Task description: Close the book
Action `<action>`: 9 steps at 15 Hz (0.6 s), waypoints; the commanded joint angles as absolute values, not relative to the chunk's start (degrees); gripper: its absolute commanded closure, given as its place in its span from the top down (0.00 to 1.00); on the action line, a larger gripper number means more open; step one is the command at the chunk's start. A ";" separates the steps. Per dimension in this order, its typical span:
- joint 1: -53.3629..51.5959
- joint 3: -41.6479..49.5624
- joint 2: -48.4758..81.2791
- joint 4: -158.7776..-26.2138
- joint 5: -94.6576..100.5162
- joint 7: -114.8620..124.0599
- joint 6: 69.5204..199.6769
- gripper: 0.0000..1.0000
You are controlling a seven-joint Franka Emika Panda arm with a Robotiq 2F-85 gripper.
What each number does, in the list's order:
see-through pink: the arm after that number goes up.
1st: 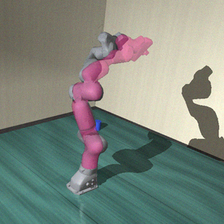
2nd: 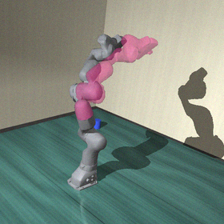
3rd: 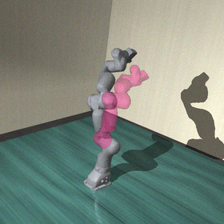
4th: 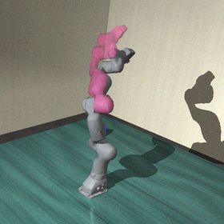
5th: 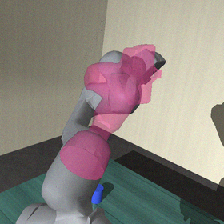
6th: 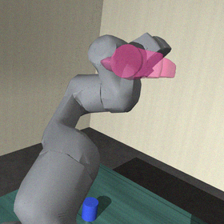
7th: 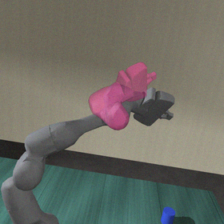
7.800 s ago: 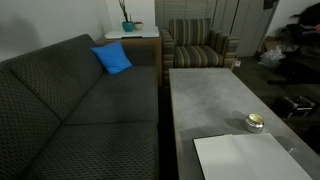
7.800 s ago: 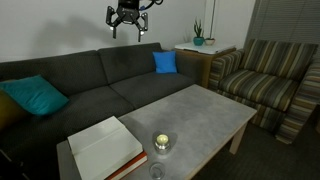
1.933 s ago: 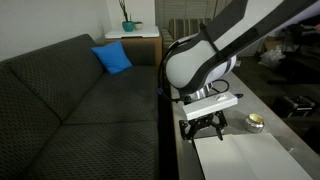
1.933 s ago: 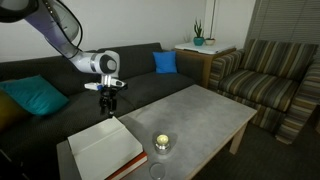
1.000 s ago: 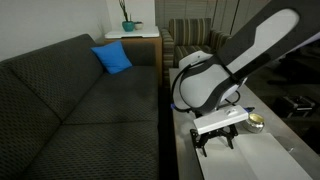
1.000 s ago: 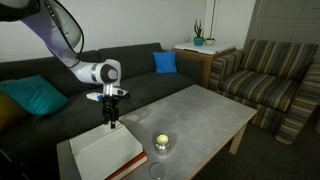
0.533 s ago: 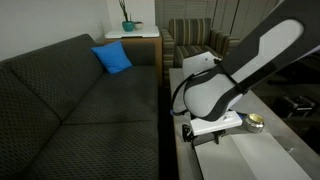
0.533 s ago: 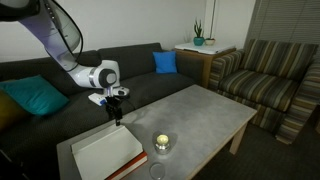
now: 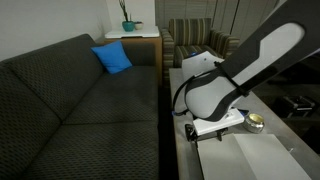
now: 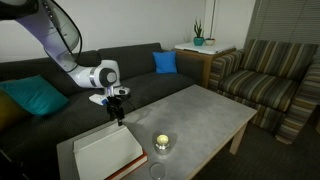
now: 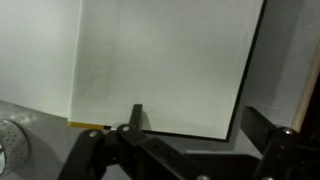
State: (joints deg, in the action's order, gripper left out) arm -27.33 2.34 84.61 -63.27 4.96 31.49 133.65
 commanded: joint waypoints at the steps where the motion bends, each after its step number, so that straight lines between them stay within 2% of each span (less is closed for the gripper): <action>1: -27.59 4.99 84.55 -61.85 6.39 31.29 130.29 1.00; 9: -26.37 7.05 84.46 -60.44 8.23 31.51 129.07 1.00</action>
